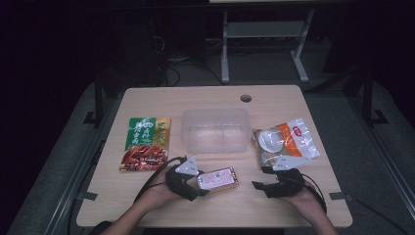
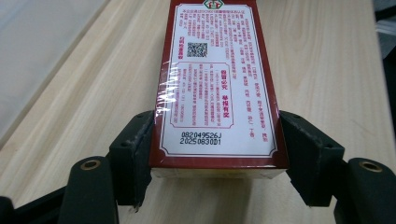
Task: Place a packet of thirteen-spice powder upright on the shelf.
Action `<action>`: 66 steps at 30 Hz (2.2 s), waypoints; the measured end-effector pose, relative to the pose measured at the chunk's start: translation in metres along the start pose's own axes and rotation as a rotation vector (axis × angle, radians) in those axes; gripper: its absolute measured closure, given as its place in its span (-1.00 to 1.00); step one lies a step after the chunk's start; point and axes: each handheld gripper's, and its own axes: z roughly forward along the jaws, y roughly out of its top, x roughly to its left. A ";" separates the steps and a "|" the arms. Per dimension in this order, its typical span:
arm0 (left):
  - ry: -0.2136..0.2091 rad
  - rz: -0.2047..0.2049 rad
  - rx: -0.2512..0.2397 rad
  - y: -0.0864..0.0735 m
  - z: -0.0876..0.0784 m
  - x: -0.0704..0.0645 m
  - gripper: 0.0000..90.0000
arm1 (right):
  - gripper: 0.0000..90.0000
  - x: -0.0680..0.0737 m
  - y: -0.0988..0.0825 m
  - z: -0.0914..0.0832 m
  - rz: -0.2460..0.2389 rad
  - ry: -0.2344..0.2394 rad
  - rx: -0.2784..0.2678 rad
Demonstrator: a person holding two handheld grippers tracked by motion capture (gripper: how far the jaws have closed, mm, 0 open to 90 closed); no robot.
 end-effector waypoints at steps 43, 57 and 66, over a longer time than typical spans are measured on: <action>-0.101 -0.010 -0.232 -0.012 -0.061 -0.006 -0.28 | -0.68 0.014 0.082 0.046 -0.275 0.513 -0.100; -0.106 0.001 -0.273 -0.016 -0.064 -0.008 -0.28 | -0.43 0.021 0.083 0.055 -0.324 0.556 -0.098; -0.141 0.013 -0.273 -0.020 -0.064 -0.004 -0.28 | -0.38 0.025 0.084 0.053 -0.338 0.555 -0.108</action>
